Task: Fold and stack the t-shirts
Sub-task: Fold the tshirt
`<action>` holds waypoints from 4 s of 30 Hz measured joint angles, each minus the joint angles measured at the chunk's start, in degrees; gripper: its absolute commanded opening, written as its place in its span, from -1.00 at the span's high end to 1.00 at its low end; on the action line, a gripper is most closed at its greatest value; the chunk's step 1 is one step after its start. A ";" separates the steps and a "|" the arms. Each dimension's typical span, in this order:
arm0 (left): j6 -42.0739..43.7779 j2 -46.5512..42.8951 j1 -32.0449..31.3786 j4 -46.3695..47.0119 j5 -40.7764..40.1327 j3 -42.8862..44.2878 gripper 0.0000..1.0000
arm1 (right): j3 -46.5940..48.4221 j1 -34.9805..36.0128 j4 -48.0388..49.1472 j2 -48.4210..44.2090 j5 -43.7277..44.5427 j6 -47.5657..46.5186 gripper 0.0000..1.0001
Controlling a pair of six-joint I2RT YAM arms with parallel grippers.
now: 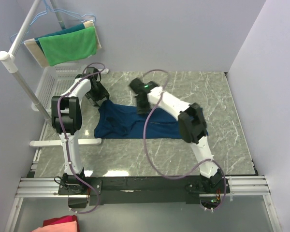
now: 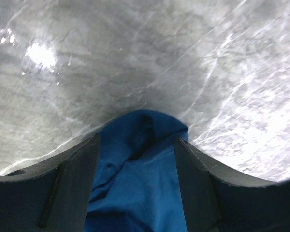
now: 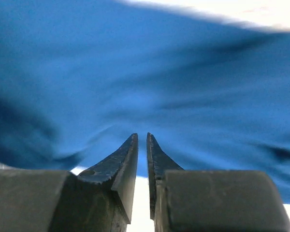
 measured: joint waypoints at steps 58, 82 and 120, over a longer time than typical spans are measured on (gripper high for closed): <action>5.25 16.48 -8.81 -9.11 -1.75 25.51 -0.43 | 6.10 -42.77 -7.78 10.40 -7.26 10.58 0.16; 8.46 2.56 -4.28 11.54 6.32 8.50 -0.45 | 10.86 -42.71 -0.96 7.58 3.17 4.96 0.16; 9.70 2.23 -9.99 3.34 4.63 -0.17 0.40 | 11.61 -19.32 2.25 5.66 -8.13 1.51 0.17</action>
